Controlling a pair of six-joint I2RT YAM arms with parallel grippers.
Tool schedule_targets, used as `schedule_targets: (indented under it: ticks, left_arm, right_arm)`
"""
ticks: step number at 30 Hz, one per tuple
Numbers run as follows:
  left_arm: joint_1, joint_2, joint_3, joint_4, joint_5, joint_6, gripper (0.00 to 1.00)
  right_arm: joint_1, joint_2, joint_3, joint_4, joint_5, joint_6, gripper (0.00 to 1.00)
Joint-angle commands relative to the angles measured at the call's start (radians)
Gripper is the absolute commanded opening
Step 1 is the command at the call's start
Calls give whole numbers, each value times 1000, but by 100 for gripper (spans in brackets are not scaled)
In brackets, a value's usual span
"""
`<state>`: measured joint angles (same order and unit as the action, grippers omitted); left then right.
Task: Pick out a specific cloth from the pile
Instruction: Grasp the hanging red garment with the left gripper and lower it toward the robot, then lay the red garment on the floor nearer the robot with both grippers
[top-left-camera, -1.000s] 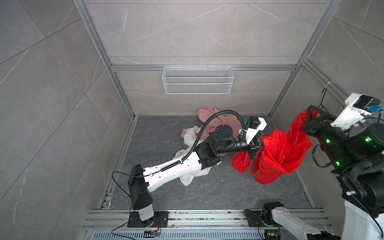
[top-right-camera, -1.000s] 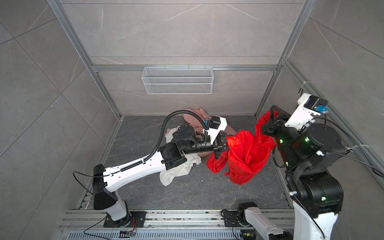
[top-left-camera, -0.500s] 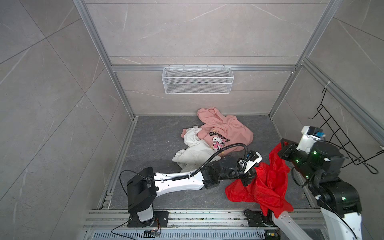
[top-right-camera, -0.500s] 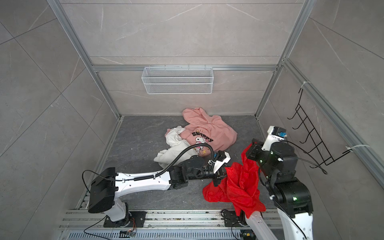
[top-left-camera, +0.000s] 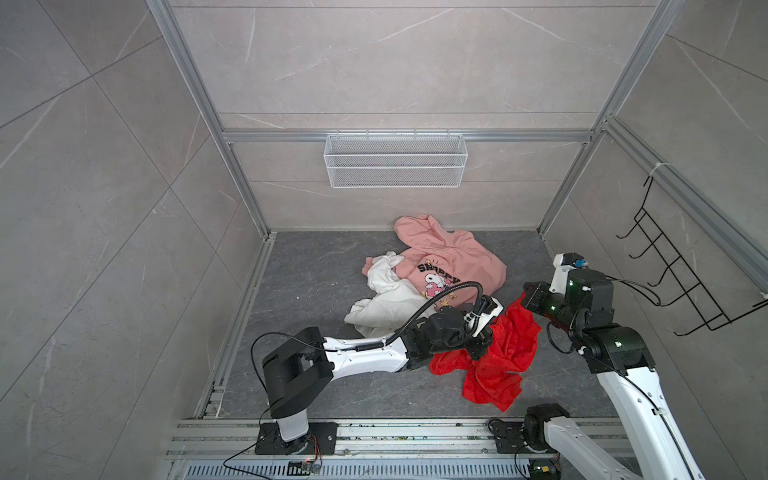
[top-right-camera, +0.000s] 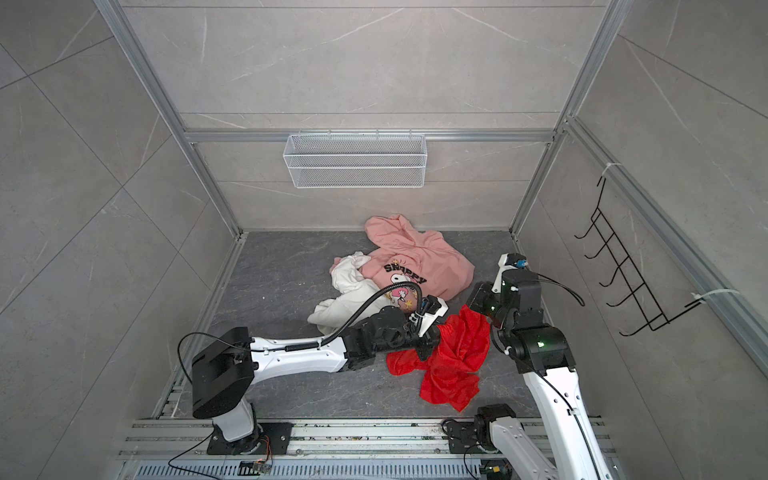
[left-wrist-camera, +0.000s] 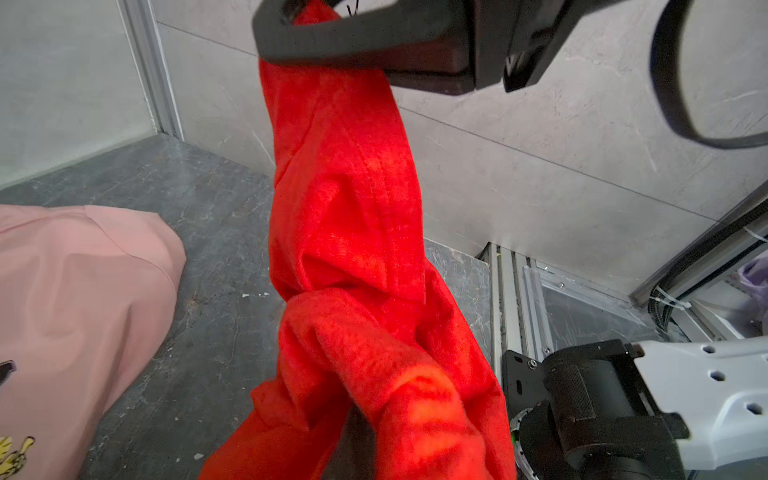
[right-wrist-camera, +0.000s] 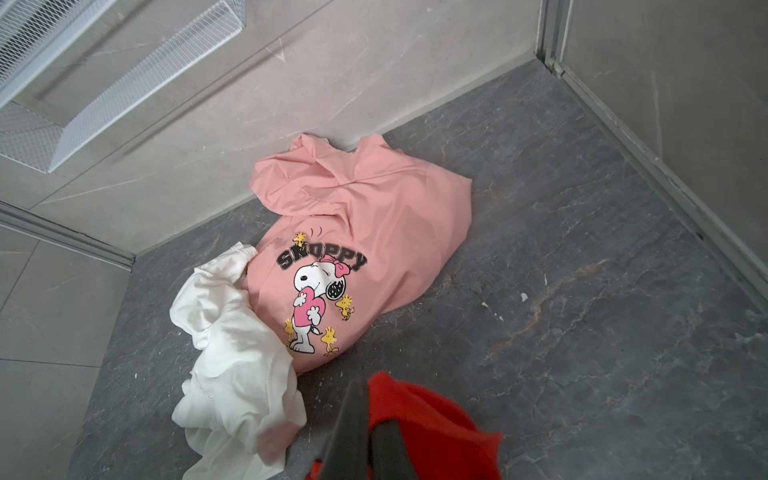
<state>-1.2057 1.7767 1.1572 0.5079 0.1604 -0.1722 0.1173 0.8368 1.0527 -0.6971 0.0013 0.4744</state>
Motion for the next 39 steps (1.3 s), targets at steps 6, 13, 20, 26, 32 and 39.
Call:
schedule_targets:
  ticks: [6,13,20,26,32,39]
  left_arm:
    - [31,90,86,18,159,-63,0]
    - [62,96,52,3,185,-79,47]
    - [80,92,41,-10,174,-85,48]
    - [89,92,25,-32,151,-89,43]
    - [92,117,86,-205,148,-29,45]
    - [95,70,211,-622,95,86,65]
  right_arm:
    - [-5,1,-134,36,-17,35,0]
    - [-4,47,-297,126,-15,78,26]
    - [-6,108,-354,184,-43,88,25]
    - [-6,126,-340,154,-124,107,26]
    - [-8,87,-233,38,-117,78,30]
    - [-8,75,-150,-58,-118,47,36]
